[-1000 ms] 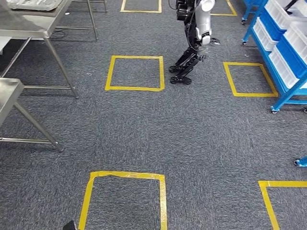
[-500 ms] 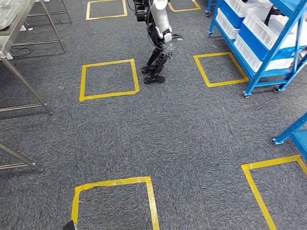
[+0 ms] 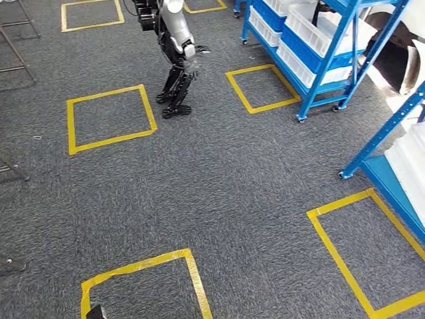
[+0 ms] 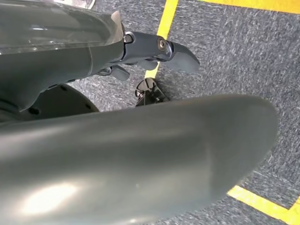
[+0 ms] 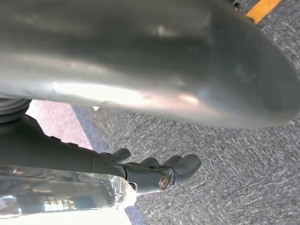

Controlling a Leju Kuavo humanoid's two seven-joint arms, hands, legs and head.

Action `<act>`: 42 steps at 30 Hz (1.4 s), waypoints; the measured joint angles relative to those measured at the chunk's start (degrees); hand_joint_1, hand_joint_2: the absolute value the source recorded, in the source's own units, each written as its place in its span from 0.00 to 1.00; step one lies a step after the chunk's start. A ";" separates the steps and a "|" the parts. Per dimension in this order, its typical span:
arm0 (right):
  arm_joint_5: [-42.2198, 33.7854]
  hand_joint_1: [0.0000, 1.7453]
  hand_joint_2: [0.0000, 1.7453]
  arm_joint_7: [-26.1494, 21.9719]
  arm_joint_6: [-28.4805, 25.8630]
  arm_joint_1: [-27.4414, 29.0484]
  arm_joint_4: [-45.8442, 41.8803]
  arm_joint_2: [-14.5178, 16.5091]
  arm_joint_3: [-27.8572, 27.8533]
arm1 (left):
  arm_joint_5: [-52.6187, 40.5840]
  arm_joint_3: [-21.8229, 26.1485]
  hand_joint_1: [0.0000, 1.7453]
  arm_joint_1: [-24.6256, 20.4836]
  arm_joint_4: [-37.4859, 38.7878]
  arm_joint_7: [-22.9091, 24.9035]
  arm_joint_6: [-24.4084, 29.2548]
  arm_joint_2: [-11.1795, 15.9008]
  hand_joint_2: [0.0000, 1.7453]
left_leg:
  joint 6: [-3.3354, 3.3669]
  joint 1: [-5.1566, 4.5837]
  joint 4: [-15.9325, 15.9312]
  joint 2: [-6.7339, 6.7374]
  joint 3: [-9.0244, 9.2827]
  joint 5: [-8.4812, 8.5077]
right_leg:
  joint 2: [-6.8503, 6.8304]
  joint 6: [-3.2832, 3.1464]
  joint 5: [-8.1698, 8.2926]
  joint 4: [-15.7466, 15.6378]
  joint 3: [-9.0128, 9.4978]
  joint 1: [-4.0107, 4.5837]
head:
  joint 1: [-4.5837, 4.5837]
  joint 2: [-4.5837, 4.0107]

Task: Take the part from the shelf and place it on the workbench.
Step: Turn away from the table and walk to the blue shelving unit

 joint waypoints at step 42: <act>1.44 0.00 0.00 0.72 0.18 0.08 0.13 0.02 0.09 | 0.03 0.09 0.00 -0.09 0.00 -0.07 -0.90 -0.06 0.00 | -2.45 -0.15 4.47 0.97 0.40 -4.69 | -1.51 -3.60 7.58 -15.90 7.34 0.59 | -0.10 -0.02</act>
